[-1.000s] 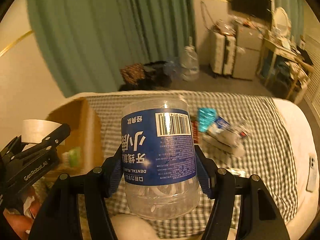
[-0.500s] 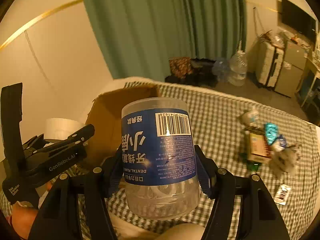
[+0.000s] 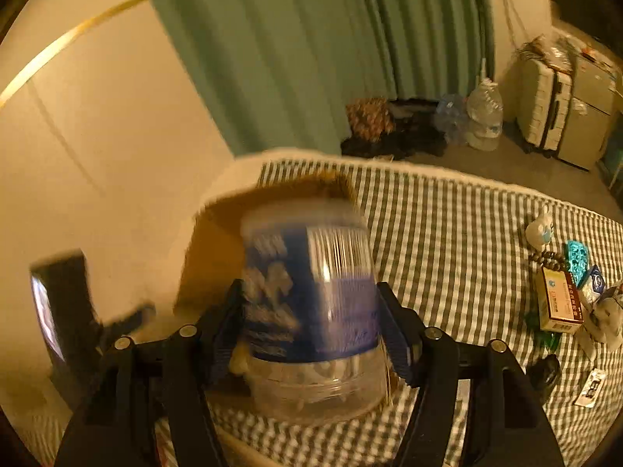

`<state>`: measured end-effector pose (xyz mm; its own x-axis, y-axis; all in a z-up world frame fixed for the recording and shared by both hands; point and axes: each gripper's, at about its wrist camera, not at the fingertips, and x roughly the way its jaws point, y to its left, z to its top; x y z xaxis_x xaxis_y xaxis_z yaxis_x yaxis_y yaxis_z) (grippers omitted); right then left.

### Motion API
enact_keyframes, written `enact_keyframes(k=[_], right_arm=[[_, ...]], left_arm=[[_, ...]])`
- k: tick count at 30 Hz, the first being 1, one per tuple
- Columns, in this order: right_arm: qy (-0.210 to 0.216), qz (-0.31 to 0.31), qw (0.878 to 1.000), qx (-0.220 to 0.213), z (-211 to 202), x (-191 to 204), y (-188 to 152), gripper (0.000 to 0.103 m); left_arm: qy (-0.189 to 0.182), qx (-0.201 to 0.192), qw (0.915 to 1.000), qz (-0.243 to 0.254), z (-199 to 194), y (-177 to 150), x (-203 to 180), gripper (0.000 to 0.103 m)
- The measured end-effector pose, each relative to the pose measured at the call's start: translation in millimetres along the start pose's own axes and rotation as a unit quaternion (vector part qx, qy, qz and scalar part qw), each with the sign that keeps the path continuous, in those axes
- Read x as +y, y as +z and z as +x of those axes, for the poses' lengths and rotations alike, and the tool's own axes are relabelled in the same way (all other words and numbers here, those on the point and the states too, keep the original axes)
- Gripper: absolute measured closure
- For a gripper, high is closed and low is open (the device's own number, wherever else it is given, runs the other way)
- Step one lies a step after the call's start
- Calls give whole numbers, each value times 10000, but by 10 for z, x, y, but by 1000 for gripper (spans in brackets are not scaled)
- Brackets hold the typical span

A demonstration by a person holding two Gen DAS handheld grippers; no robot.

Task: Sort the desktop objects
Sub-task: 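Lift both items, carry them into the cardboard box and open both tools, then move the left tool to the black plastic cup while the right tool approaches the white snack packet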

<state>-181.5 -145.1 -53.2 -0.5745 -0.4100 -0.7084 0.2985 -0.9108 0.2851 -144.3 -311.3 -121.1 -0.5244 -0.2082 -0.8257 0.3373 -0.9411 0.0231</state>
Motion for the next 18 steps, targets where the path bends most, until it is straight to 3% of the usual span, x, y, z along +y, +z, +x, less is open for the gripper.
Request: enact_keyframes(k=[2, 10, 18], right_arm=[[13, 32, 9996, -265, -106, -3, 49, 13], [-124, 223, 9986, -474, -388, -160, 16, 12], [-845, 163, 9945, -597, -857, -518, -324, 12]], left_arm=[[5, 30, 10000, -18, -11, -17, 21, 5], [-107, -2, 9999, -25, -249, -78, -14, 5], [-424, -359, 9980, 298, -795, -248, -474, 2]])
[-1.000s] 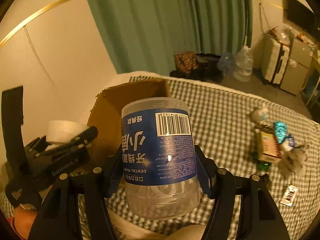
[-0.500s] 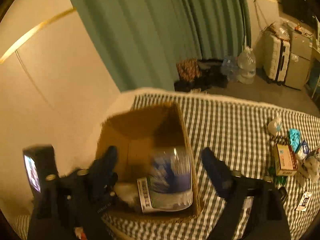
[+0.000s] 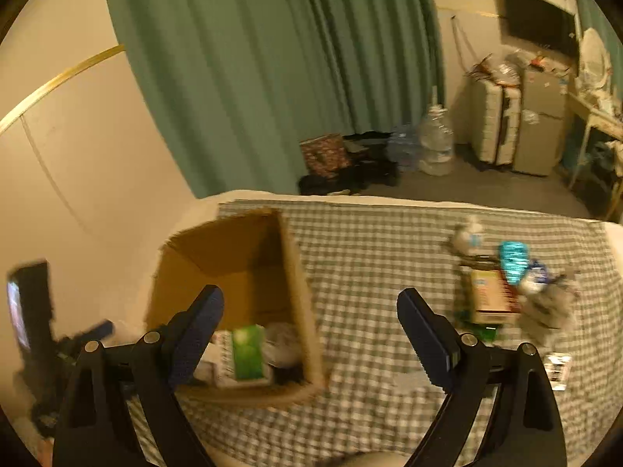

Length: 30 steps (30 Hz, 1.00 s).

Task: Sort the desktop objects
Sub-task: 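Move the left tool to the black plastic cup while the right tool approaches the white snack packet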

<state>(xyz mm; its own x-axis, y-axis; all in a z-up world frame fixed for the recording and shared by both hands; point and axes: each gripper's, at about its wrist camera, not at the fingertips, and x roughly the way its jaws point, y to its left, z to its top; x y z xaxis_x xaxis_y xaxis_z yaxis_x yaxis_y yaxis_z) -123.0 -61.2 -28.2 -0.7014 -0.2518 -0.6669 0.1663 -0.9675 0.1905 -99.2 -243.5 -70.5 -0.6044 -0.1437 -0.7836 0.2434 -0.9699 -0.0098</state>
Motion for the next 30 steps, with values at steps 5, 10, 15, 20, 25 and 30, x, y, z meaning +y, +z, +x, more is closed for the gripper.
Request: enact_keyframes(k=[5, 10, 15, 20, 25, 30], right_arm=[[-311, 107, 9993, -161, -406, -387, -226, 12], [-759, 327, 9964, -160, -636, -892, -481, 12], [-1085, 788, 9910, -40, -709, -1525, -787, 12], [-1447, 1286, 9810, 85, -633, -2165, -1017, 12], [-1720, 1591, 9715, 350, -439, -2649, -1191, 12], [-1773, 1790, 9659, 597, -226, -2989, -1333, 12]], left_arm=[[-330, -188, 9988, 301, -208, -202, -490, 0], [-695, -311, 9954, 587, -315, -496, -1058, 0], [-935, -211, 9913, 898, -218, -790, -1618, 0], [-979, -77, 9859, 1355, -63, -1017, -2151, 0], [-1026, 5, 9790, 1760, 179, -1163, -2643, 0], [-973, 163, 9733, 2074, 500, -1249, -3045, 0]])
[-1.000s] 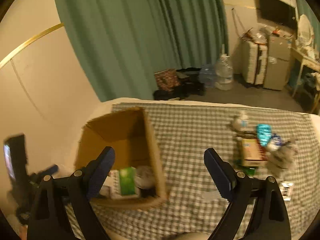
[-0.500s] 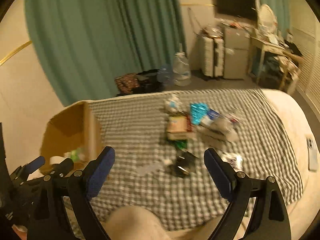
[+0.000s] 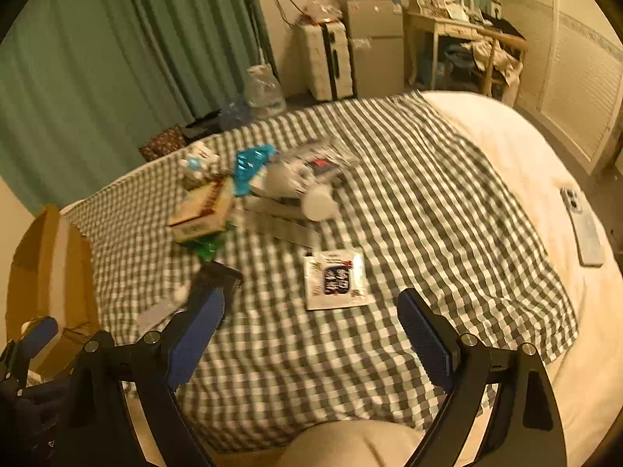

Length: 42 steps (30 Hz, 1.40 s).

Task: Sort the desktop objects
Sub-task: 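Move the left tool to the black plastic cup while the right tool approaches the white snack packet, then grasp the black plastic cup with the left tool while the right tool grasps the white snack packet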

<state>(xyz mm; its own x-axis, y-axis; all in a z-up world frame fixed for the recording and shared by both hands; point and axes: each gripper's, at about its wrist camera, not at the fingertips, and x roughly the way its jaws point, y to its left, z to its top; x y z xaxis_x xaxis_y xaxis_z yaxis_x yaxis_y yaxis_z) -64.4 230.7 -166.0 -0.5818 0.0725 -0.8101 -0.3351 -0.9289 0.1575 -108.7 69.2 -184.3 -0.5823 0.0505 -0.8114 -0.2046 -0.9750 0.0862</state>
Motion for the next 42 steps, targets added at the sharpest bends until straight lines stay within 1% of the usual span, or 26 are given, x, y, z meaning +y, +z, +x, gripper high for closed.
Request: enact_keyframes(k=[3, 6, 9, 14, 18, 21, 23, 24, 25, 26, 27, 28, 30, 31, 32, 33, 34, 35, 36, 37, 40, 41, 42], right_arm=[[-198, -97, 9996, 190, 220, -58, 10, 12], [-183, -128, 9993, 309, 418, -100, 15, 12], [-213, -165, 9982, 535, 658, -135, -10, 12], [-65, -47, 9963, 858, 998, -236, -45, 12], [104, 40, 9952, 971, 1182, -253, -12, 12], [99, -6, 9948, 1018, 1299, -223, 6, 12], [70, -24, 9939, 1097, 1387, -225, 9, 12], [69, -3, 9937, 1121, 1421, -236, 10, 12], [60, 1, 9937, 1121, 1433, -238, 13, 13], [24, -13, 9938, 1109, 1440, -237, 17, 16], [-24, -52, 9940, 1092, 1442, -230, 20, 20], [-69, -96, 9940, 1092, 1443, -222, 20, 22], [-150, -127, 9943, 1045, 1416, -223, 13, 32], [-153, -105, 9950, 981, 1381, -237, 14, 43], [-146, -79, 9956, 927, 1346, -253, 16, 58], [-36, -3, 9966, 825, 1282, -285, 22, 70], [6, 48, 9973, 732, 1222, -310, 30, 75], [-21, 52, 9981, 619, 1137, -325, 38, 76], [-34, -13, 9983, 582, 1064, -324, 46, 76], [-1, -37, 9983, 578, 1018, -331, 50, 79], [165, 153, 9986, 486, 765, -388, 59, 85], [179, 175, 9986, 473, 703, -388, 59, 93], [207, 184, 9986, 446, 656, -389, 103, 95]], left_arm=[[80, 121, 9997, 196, 221, 22, -124, 0], [79, 287, 9993, 227, 434, 33, -167, 0], [136, 421, 9986, 280, 658, 45, -254, 0], [238, 559, 9976, 333, 996, 66, -374, 0], [241, 705, 9969, 236, 1230, 90, -422, 0], [327, 728, 9963, 325, 1356, 106, -480, 0], [312, 794, 9958, 337, 1448, 113, -498, 0], [296, 801, 9959, 308, 1469, 114, -491, 1], [298, 793, 9960, 293, 1482, 120, -486, 6], [334, 794, 9958, 320, 1495, 127, -490, 9], [308, 795, 9957, 354, 1492, 133, -496, 18], [198, 786, 9960, 387, 1472, 138, -503, 35], [108, 786, 9959, 438, 1429, 151, -525, 55], [125, 818, 9955, 471, 1402, 147, -514, 55], [41, 844, 9956, 406, 1361, 151, -495, 55], [-91, 831, 9961, 283, 1315, 161, -464, 55], [-231, 757, 9968, 117, 1235, 173, -418, 55], [-253, 704, 9972, 71, 1183, 182, -398, 55], [-253, 639, 9976, 77, 1108, 193, -383, 55], [-251, 596, 9979, 100, 1044, 203, -375, 55], [-296, 423, 9986, 88, 748, 235, -308, 55], [-323, 344, 9989, 64, 624, 268, -266, 55], [-329, 281, 9991, 43, 532, 283, -237, 55]])
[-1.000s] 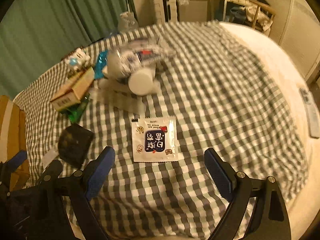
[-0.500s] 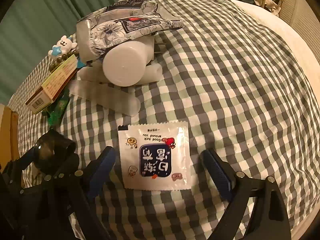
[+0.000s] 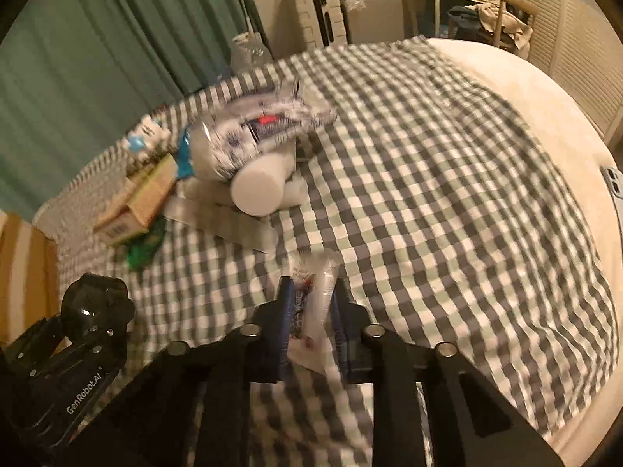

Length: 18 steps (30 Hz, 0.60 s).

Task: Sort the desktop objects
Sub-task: 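Grasp the black plastic cup with the left tool while the right tool grasps the white snack packet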

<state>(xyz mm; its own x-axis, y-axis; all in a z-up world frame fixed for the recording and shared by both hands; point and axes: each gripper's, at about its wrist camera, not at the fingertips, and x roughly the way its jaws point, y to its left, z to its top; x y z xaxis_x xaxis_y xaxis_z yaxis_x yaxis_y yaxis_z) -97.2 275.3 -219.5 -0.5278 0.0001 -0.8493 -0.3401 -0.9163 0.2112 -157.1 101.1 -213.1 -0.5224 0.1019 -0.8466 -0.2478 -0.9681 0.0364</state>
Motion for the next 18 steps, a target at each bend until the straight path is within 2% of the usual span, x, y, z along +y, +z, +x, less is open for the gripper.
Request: enact_keyframes(k=[8, 13, 14, 15, 17, 18], right_arm=[[217, -20, 9989, -420, -597, 148, 78, 95], [228, -199, 9990, -331, -694, 229, 24, 93], [226, -216, 9991, -296, -676, 258, -9, 87], [217, -193, 9991, -293, -658, 269, -36, 73], [235, -153, 9992, -279, -594, 310, -98, 57], [236, -196, 9992, -245, -543, 345, -125, 57]], left_arm=[[-37, -611, 9977, -290, -769, 157, 328, 55], [-25, -773, 9957, -513, -1014, 81, 549, 55], [18, -765, 9956, -537, -1013, 67, 592, 55], [42, -750, 9956, -554, -997, 54, 621, 55], [78, -687, 9957, -616, -935, 33, 690, 55], [84, -665, 9956, -654, -896, 24, 714, 55]])
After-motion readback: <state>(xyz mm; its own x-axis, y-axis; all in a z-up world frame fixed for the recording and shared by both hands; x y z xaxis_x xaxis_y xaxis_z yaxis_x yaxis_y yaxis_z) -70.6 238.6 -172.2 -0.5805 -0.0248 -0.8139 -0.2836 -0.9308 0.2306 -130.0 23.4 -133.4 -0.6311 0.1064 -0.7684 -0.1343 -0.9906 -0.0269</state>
